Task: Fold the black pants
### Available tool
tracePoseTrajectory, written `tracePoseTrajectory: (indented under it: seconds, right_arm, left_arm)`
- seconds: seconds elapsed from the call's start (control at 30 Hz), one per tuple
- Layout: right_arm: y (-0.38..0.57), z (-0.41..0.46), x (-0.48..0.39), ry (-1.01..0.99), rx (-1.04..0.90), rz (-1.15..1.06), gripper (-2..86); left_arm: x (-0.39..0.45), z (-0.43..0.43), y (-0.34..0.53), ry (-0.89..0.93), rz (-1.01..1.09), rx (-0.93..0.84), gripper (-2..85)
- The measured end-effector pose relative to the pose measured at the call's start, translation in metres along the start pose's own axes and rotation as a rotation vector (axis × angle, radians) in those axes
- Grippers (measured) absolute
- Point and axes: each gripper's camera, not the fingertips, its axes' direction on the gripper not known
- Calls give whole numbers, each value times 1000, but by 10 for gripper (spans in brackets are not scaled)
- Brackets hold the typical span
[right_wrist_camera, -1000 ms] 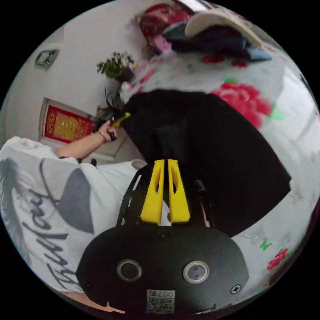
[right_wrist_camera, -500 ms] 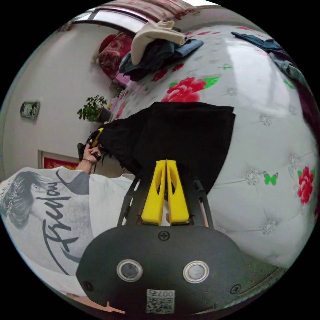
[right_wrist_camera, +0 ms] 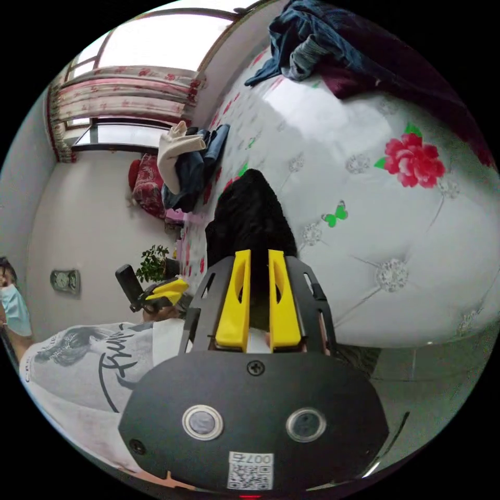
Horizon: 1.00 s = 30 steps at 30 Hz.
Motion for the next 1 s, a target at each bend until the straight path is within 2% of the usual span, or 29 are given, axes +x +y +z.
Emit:
tracePoseTrajectory:
  seconds: [0.07, 0.23, 0.3, 0.47, 0.53, 0.63, 0.73, 0.87, 1.0]
  right_arm:
    - [-5, 2, 6, 24, -16, 15, 73]
    - [-25, 5, 13, -45, -18, 63, 117]
    - [-34, 6, 12, -58, -26, 63, 132]
    - [-60, 33, 0, -110, -171, 22, 157]
    - [-69, 45, -8, -126, -219, 7, 153]
    - [-82, 64, -23, -83, -293, -13, 132]
    - [-94, 78, -26, -18, -345, 29, 102]
    - [-107, 85, -32, -55, -383, 48, 67]
    - [-119, 78, -59, -135, -359, 2, 49]
  left_arm:
    - [-22, -6, 12, -49, -95, 33, 65]
    - [-113, -18, 69, -113, -533, 142, 97]
    - [-128, -13, 80, -129, -599, 157, 106]
    - [-153, 40, 70, -128, -618, 22, 132]
    - [-158, 55, 58, -202, -623, -2, 126]
    - [-169, 67, 42, -220, -607, -51, 117]
    - [-193, 77, 33, -115, -621, -42, 102]
    - [-226, 86, 25, 13, -630, -18, 56]
    - [-244, 60, 14, 127, -614, 149, 25]
